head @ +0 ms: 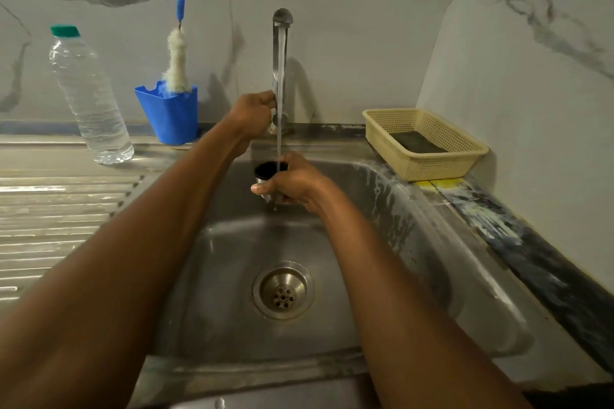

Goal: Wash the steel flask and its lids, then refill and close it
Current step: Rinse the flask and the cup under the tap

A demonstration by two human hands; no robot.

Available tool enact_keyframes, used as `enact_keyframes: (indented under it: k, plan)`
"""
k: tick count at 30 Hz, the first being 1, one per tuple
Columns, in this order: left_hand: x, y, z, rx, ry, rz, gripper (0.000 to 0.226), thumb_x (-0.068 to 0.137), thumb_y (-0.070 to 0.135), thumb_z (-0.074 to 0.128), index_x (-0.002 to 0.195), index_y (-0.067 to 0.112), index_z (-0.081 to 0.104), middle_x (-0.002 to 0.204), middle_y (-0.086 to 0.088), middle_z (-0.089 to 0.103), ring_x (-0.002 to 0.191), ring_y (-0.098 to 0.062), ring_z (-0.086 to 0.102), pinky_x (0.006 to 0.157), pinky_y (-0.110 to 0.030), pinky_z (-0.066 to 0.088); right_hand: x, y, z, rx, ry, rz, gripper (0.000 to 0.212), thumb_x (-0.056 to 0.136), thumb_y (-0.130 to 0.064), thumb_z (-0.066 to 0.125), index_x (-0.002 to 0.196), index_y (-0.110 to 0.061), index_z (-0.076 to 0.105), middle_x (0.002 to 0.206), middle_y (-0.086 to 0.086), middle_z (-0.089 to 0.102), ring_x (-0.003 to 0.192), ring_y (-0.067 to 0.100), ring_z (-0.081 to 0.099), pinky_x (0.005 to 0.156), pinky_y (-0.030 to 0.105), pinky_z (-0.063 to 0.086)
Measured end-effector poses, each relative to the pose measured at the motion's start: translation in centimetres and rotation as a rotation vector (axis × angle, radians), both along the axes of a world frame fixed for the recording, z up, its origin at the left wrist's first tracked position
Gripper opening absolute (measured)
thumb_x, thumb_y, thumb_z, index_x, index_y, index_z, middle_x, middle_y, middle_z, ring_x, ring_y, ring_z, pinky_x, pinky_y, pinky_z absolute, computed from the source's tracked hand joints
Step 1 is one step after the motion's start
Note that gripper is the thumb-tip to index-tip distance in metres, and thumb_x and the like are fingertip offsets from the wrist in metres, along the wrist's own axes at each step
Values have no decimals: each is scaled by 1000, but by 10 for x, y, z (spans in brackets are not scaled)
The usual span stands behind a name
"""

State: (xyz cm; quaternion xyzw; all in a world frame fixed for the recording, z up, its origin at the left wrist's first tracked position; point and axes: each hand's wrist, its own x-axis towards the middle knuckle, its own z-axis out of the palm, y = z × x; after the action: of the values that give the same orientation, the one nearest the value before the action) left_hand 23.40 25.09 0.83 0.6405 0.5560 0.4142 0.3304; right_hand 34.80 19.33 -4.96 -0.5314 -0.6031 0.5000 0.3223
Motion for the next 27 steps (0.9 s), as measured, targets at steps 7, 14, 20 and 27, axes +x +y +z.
enact_keyframes:
  k: [7, 14, 20, 27]
  plan:
    - [-12, -1, 9, 15, 410, -102, 69, 94, -15, 41, 157, 13, 29, 160, -12, 34, 147, -30, 32, 116, -38, 30, 6, -5, 5, 28, -38, 6, 28, 81, -3, 80, 95, -17, 61, 88, 4, 68, 83, 18, 67, 70, 29, 55]
    - [-31, -53, -26, -94, 520, -34, 38, 94, 3, 58, 131, 13, 63, 120, -11, 66, 106, -25, 62, 91, -33, 50, 6, -15, 13, 184, -222, -46, 31, 75, -1, 84, 99, -7, 64, 90, 5, 66, 76, 16, 62, 54, 19, 48]
    - [-25, -94, -75, -223, 584, 9, 18, 85, 6, 67, 102, 7, 72, 95, -12, 73, 87, -25, 71, 85, -41, 61, 7, -25, 3, 484, -642, -18, 67, 65, -4, 87, 124, -19, 59, 123, 9, 62, 109, 27, 58, 79, 27, 44]
    - [-21, -97, -65, -106, 634, 107, 20, 91, 16, 64, 108, 12, 73, 102, -7, 70, 87, -19, 61, 75, -29, 50, 5, -34, 12, 777, -857, 49, 62, 79, -9, 77, 133, -32, 58, 132, 3, 50, 118, 30, 41, 95, 43, 44]
